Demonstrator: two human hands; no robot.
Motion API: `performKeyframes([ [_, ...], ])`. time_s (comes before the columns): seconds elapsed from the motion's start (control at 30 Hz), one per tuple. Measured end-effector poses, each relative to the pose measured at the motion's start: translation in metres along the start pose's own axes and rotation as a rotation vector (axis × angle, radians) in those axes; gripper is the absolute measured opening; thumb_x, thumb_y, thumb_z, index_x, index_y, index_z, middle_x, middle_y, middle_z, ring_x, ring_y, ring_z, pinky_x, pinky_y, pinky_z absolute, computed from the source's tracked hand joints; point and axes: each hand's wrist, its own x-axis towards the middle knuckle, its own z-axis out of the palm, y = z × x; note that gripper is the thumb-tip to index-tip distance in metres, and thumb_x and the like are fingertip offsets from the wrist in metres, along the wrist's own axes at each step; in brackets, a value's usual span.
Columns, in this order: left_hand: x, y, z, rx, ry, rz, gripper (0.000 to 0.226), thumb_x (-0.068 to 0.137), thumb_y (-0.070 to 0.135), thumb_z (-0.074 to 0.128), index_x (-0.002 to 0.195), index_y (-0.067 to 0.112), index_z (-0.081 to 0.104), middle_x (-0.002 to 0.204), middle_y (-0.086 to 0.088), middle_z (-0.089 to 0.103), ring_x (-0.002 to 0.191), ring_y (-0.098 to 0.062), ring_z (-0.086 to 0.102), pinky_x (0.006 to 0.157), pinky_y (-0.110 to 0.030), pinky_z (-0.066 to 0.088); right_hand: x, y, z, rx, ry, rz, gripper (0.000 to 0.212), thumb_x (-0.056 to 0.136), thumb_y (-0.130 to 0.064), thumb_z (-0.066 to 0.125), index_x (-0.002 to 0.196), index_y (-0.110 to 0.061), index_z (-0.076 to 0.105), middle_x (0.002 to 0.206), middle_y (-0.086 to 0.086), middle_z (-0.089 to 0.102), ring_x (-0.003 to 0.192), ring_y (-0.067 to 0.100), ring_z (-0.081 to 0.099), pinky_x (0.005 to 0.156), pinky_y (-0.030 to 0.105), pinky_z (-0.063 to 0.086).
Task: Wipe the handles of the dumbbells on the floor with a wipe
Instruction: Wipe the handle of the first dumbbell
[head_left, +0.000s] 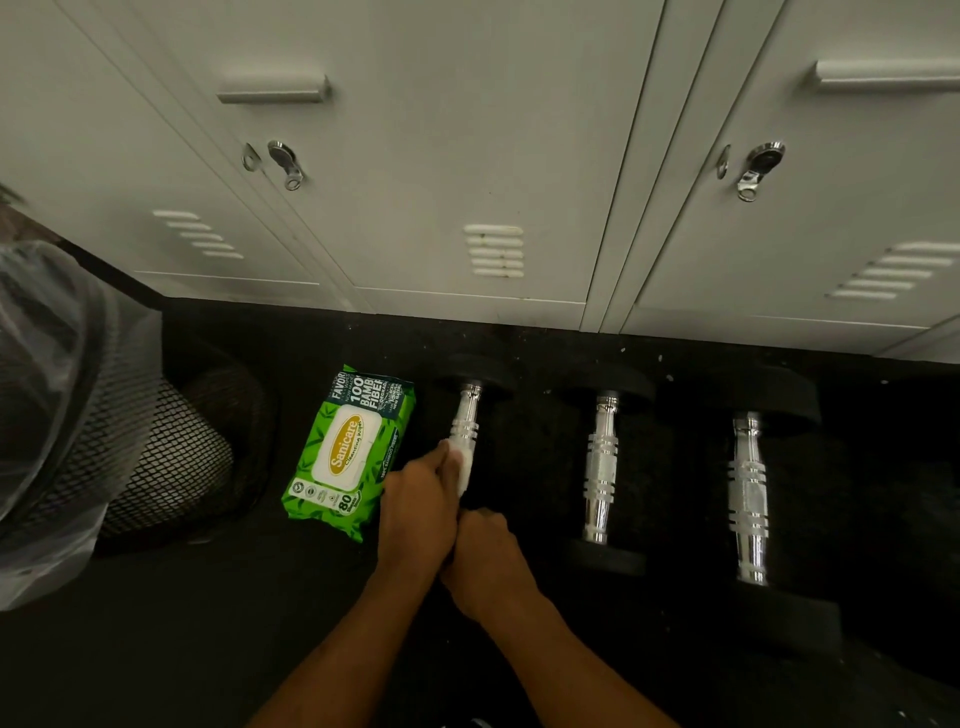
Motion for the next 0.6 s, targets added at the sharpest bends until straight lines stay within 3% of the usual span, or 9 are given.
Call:
performKeyframes([
  [0.1, 0.008, -0.002, 0.008, -0.022, 0.019, -0.04, 0.04, 0.097, 0.036, 0.053, 0.131, 0.017, 0.06, 0.111, -0.008, 0.071, 0.098, -0.02, 0.067, 0.086, -0.031, 0.053, 0.0, -0.001, 0.001, 0.026, 0.002, 0.012, 0.02, 0.091, -0.023, 0.055, 0.106, -0.01, 0.061, 0.107, 0.014, 0.06, 0.09, 0.026, 0.061, 0.077, 0.033, 0.053],
  [0.27, 0.014, 0.0, 0.011, -0.054, 0.06, -0.041, 0.031, 0.096, 0.034, 0.056, 0.116, 0.015, 0.069, 0.096, -0.001, 0.074, 0.084, -0.009, 0.067, 0.072, -0.019, 0.049, 0.0, 0.0, 0.003, 0.007, 0.013, 0.008, 0.022, 0.092, -0.023, 0.055, 0.111, -0.012, 0.06, 0.114, 0.012, 0.057, 0.099, 0.022, 0.056, 0.084, 0.033, 0.052],
  [0.37, 0.023, 0.017, 0.006, -0.069, 0.132, -0.012, 0.028, 0.095, 0.03, 0.06, 0.112, 0.011, 0.071, 0.099, -0.004, 0.075, 0.083, -0.004, 0.062, 0.07, -0.016, 0.041, -0.002, -0.001, 0.0, 0.005, 0.03, -0.004, 0.03, 0.092, -0.028, 0.057, 0.118, -0.014, 0.057, 0.119, 0.011, 0.054, 0.107, 0.023, 0.052, 0.089, 0.034, 0.05],
  [0.43, 0.037, 0.031, 0.007, -0.06, 0.139, -0.007, 0.028, 0.094, 0.031, 0.062, 0.11, 0.01, 0.072, 0.099, -0.006, 0.075, 0.083, -0.007, 0.063, 0.068, -0.015, 0.04, -0.004, -0.003, -0.001, 0.01, 0.036, 0.015, 0.036, 0.092, -0.033, 0.057, 0.122, -0.013, 0.055, 0.122, 0.011, 0.053, 0.11, 0.023, 0.052, 0.091, 0.033, 0.049],
  [0.53, 0.057, 0.041, 0.01, 0.018, 0.099, -0.037, 0.029, 0.093, 0.036, 0.061, 0.099, 0.01, 0.073, 0.091, -0.006, 0.074, 0.073, -0.012, 0.062, 0.053, -0.01, 0.033, -0.006, -0.004, -0.002, 0.021, 0.036, 0.031, 0.043, 0.092, -0.035, 0.057, 0.127, -0.01, 0.051, 0.126, 0.011, 0.051, 0.111, 0.021, 0.053, 0.09, 0.029, 0.047],
  [0.6, 0.062, 0.04, 0.013, 0.022, 0.092, -0.076, 0.032, 0.093, 0.04, 0.06, 0.099, 0.01, 0.073, 0.091, -0.007, 0.073, 0.077, -0.015, 0.063, 0.057, -0.014, 0.036, -0.006, -0.006, -0.003, -0.02, 0.027, 0.032, 0.042, 0.094, -0.035, 0.054, 0.127, -0.009, 0.05, 0.126, 0.012, 0.051, 0.111, 0.021, 0.053, 0.09, 0.028, 0.046],
])
